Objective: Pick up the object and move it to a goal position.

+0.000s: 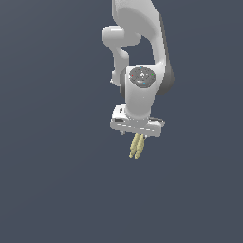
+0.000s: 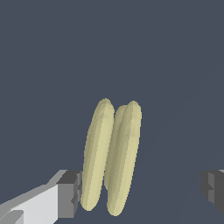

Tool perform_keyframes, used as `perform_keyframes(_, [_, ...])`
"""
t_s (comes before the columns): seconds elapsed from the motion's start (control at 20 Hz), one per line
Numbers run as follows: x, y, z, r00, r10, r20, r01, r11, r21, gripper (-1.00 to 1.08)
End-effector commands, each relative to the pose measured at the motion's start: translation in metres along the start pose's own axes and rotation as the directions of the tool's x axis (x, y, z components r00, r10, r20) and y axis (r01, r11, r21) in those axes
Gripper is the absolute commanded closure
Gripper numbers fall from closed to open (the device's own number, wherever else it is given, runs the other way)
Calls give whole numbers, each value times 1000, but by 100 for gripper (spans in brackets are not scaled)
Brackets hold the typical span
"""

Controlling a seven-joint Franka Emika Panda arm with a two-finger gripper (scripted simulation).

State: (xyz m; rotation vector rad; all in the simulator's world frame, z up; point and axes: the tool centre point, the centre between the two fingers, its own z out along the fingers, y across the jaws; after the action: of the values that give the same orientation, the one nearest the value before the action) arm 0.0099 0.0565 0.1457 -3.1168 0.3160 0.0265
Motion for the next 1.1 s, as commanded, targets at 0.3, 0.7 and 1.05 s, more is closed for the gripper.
perform_keyframes(0.3, [2, -19, 0, 991, 130, -13, -130, 991, -3, -92])
perform_keyframes(0.7, [3, -26, 0, 983, 180, -18, -180, 984, -4, -92])
perform_keyframes(1.05, [2, -26, 6, 984, 179, -18, -179, 984, -4, -92])
